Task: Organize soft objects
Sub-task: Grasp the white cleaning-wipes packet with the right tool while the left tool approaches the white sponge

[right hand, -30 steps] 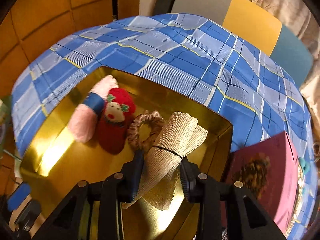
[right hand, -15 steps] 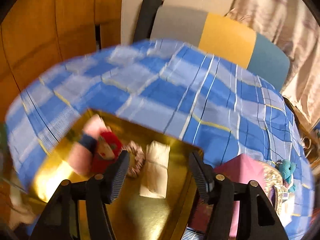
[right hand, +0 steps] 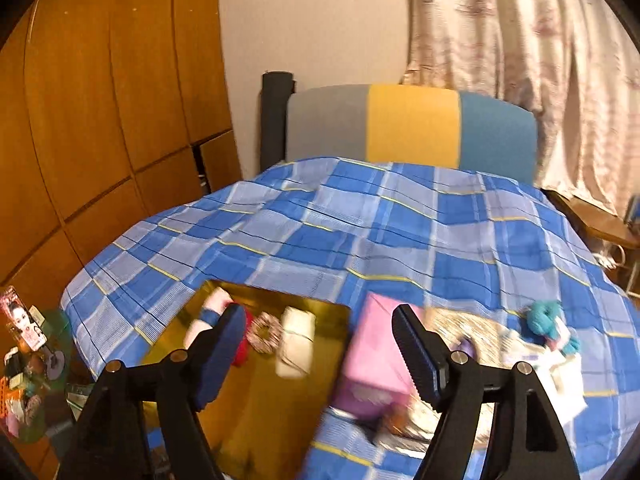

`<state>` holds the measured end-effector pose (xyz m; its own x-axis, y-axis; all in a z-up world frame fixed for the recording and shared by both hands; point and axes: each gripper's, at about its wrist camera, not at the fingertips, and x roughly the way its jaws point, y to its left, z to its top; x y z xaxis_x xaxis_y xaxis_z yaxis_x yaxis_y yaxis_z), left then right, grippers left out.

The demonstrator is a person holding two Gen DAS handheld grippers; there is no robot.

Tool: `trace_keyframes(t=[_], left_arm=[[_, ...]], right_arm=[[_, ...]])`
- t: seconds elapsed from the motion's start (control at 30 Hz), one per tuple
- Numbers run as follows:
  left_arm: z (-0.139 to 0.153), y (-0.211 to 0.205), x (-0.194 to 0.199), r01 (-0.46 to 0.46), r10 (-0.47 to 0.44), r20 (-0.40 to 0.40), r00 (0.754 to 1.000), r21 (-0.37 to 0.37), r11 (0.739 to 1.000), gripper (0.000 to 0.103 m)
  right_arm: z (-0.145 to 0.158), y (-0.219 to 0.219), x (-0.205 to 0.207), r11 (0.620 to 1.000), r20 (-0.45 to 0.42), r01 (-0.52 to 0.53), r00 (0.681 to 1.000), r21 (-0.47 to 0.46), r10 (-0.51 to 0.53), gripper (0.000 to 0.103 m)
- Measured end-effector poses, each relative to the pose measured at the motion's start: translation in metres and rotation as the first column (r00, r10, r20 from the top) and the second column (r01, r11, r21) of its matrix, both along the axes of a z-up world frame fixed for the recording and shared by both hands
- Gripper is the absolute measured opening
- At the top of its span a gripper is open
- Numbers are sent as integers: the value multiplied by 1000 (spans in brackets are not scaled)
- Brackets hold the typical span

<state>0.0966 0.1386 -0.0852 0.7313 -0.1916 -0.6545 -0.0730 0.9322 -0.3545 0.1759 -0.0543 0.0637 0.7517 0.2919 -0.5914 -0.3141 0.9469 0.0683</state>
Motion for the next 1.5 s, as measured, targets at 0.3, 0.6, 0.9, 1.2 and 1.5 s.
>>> trace_keyframes(t=[0.3, 0.6, 0.9, 1.2, 1.5], left_arm=[[-2, -62, -16, 264, -264, 15, 964, -13, 964, 42], [-17, -122, -38, 429, -429, -41, 902, -19, 903, 55], [-29, -160, -47, 507, -505, -115, 855, -15, 862, 55], [-25, -182, -44, 533, -529, -136, 838, -8, 846, 55], [-21, -197, -44, 560, -551, -150, 821, 25, 828, 55]], right_arm=[[-45, -128, -31, 972, -117, 237, 965, -10, -236, 77], [-138, -251, -55, 894, -350, 444, 829, -62, -436, 77], [-177, -307, -57, 887, -366, 451, 813, -99, -454, 77], [-149, -351, 19, 869, -287, 487, 822, -91, -491, 77], [-172, -354, 89, 882, -340, 445, 814, -156, -471, 77]])
